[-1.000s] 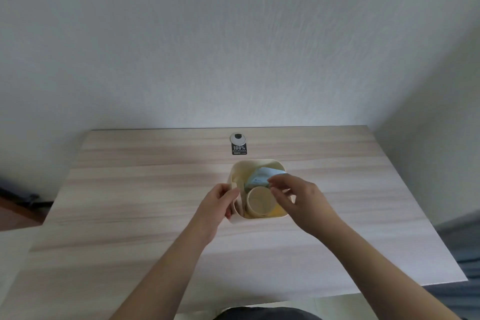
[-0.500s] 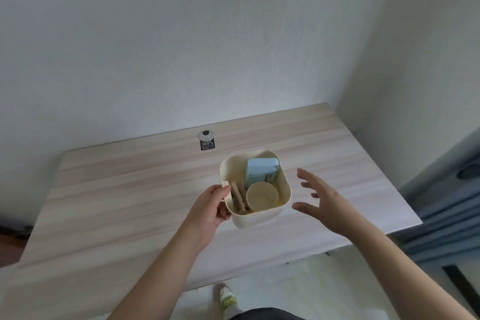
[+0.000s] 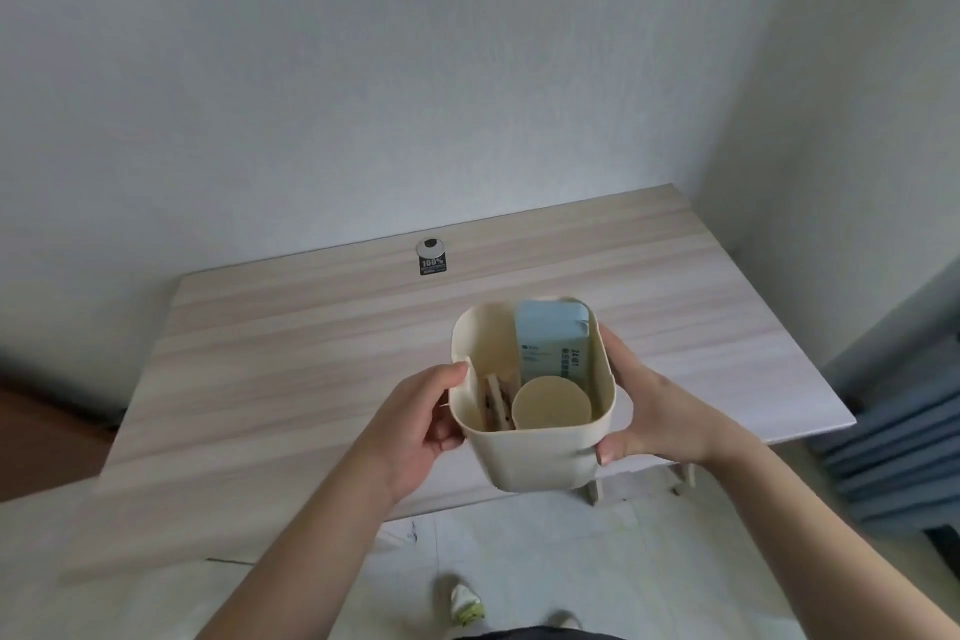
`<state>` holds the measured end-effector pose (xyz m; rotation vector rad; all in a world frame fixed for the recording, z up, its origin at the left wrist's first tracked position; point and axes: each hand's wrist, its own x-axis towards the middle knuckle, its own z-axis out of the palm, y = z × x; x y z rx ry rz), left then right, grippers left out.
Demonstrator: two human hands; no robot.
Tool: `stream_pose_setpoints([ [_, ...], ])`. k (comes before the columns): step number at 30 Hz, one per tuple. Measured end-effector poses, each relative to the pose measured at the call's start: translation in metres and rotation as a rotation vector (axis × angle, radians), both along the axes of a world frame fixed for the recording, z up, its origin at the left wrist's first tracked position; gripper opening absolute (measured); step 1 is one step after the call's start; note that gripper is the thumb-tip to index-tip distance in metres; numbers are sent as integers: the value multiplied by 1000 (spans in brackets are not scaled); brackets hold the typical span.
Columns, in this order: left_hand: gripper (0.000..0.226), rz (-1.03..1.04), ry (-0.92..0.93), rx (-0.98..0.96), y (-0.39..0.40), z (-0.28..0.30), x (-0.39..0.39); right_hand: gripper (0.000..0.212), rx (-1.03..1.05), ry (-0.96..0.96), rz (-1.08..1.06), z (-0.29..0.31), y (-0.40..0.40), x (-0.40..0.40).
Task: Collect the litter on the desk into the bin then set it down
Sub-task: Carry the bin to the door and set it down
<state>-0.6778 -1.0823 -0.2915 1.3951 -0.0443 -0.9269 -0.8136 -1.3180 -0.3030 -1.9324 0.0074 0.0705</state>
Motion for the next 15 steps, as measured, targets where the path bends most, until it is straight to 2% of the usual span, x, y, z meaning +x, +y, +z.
stream_pose_setpoints([
  [3,14,36,-13,-6,9,4,0,130,16,-3,35,4,7,4],
  [6,26,-4,-37,-14,23,3,0,128,41,-10,34,6,14,11],
  [10,25,-80,-50,-184,49,11,-4,124,60,-23,55,9,26,21],
  [13,64,-117,-138,-227,80,10,-2,125,76,-15,82,6,43,34],
  [15,79,-144,-250,-195,104,11,-2,125,83,1,120,4,59,44],
])
